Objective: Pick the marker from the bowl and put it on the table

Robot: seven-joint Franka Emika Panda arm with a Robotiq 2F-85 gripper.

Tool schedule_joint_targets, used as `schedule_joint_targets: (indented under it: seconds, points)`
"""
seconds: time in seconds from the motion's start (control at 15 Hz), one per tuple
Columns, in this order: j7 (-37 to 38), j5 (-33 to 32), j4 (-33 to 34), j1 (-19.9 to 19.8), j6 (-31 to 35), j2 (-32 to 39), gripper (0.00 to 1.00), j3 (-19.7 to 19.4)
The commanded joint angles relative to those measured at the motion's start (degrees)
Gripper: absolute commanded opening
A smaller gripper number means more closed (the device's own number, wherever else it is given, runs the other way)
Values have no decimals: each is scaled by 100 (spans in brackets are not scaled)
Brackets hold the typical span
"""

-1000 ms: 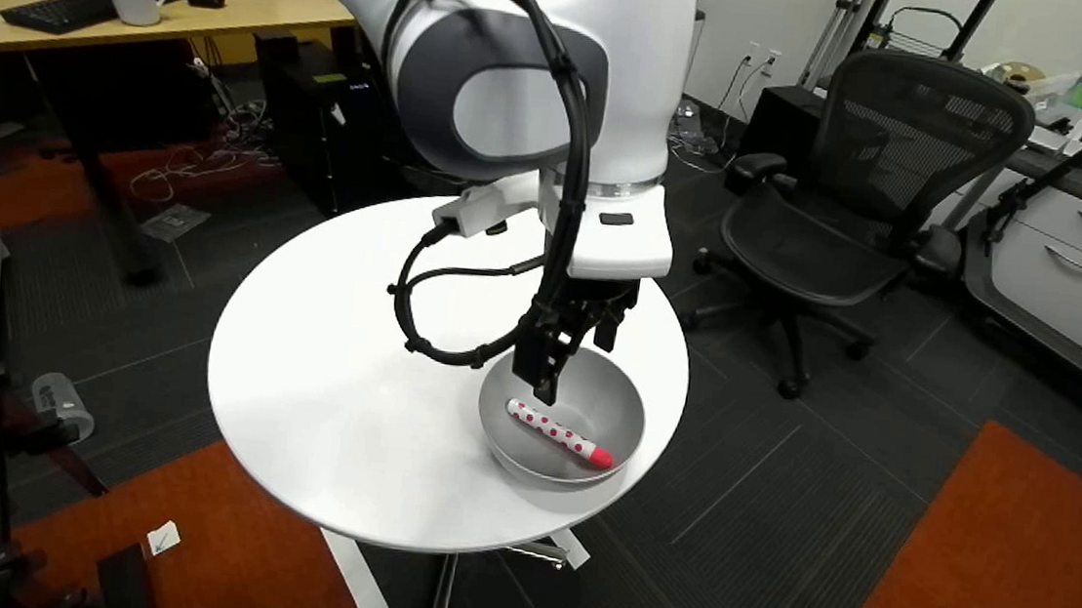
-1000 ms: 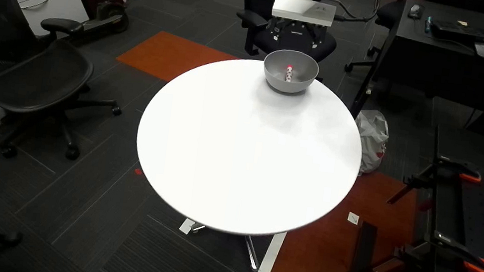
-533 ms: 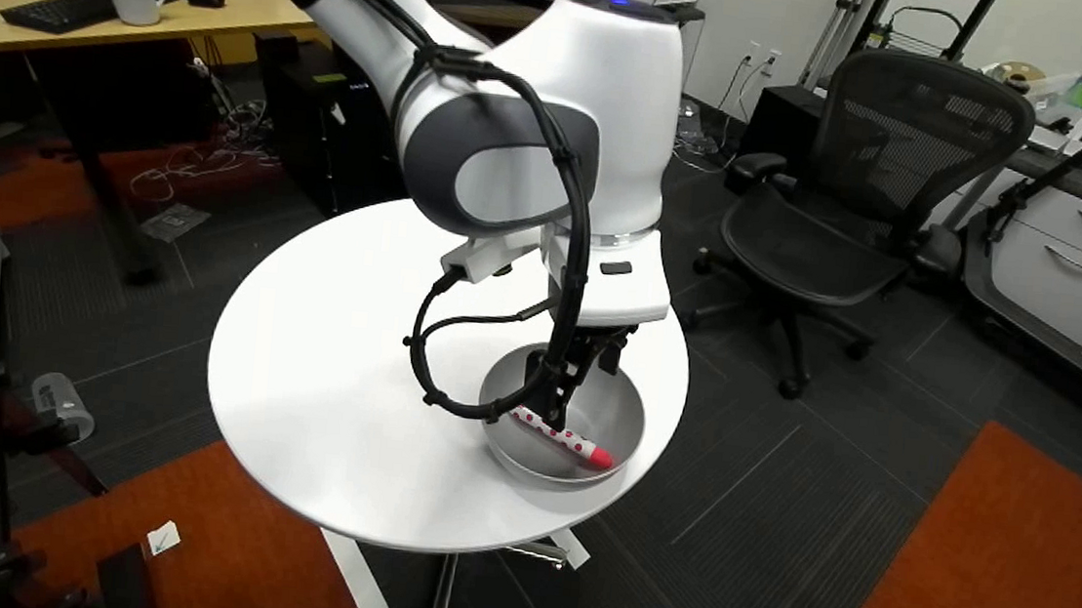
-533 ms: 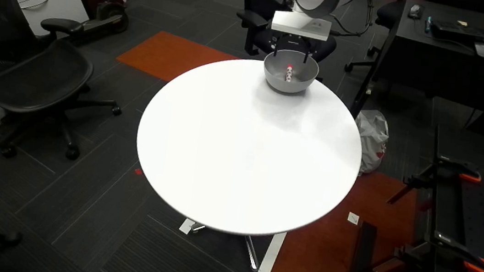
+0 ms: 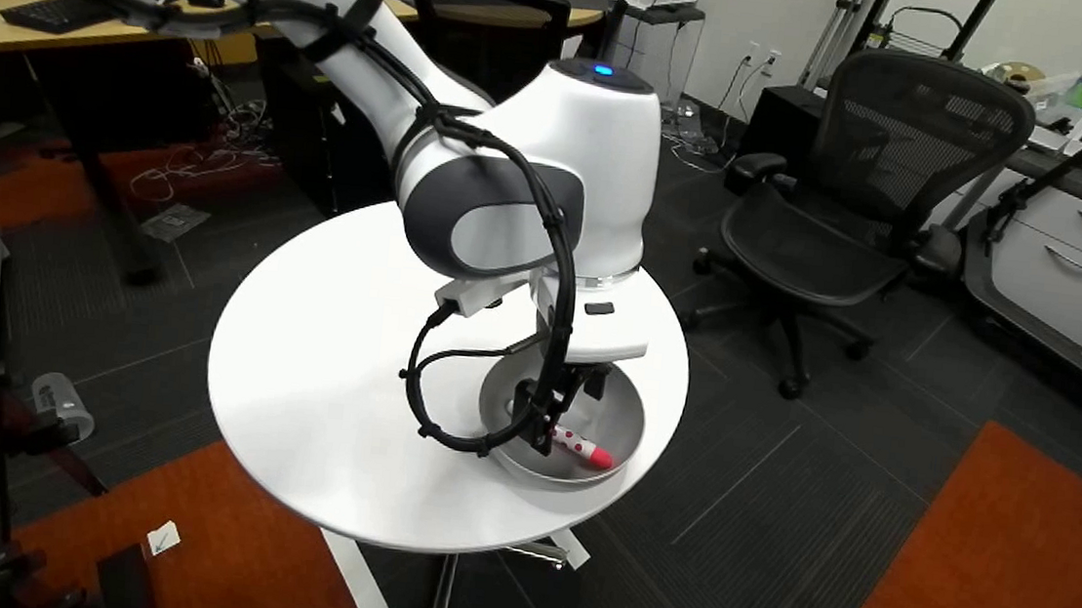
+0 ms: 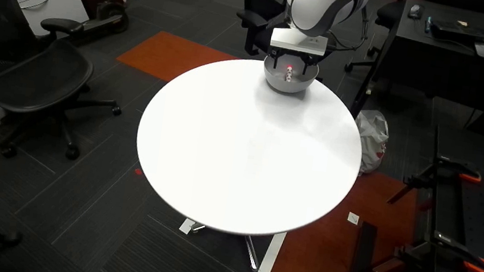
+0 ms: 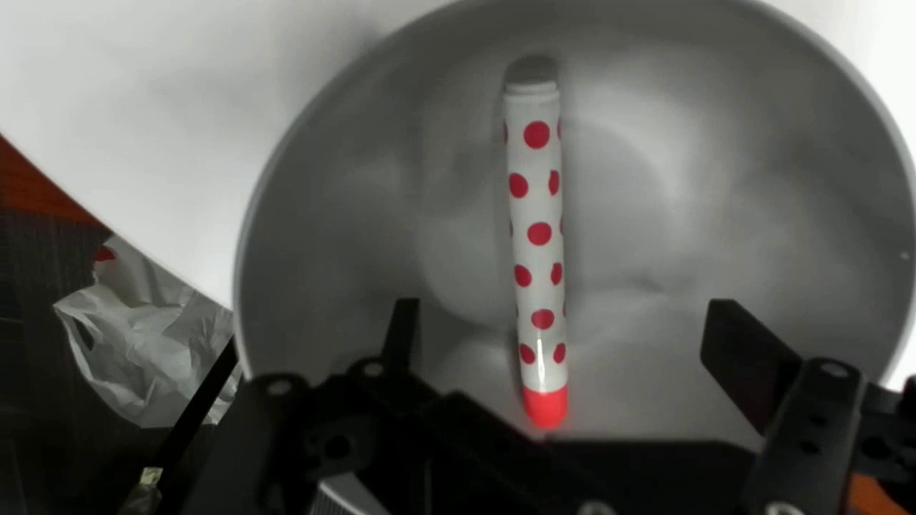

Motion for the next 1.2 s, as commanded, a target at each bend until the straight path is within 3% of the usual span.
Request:
schedule_joint_targets:
  seconds: [0.0,0.2,0.27,0.33,0.87,1.0,1.13]
  points:
    - [-256,206,210,-92,-28,155,100,75]
    - [-411,225,283,-143,-102,215,100,116]
    - [-442,231,311,-138,-135,245,75,98]
    - [-504,239,331,-135,-164,267,74,87]
    - [-654,266,448,-159,-211,405,12,64]
    - [-645,255,444,-149,-218,401,0,49]
    - [-531,178,296,-48,-176,239,5,-84]
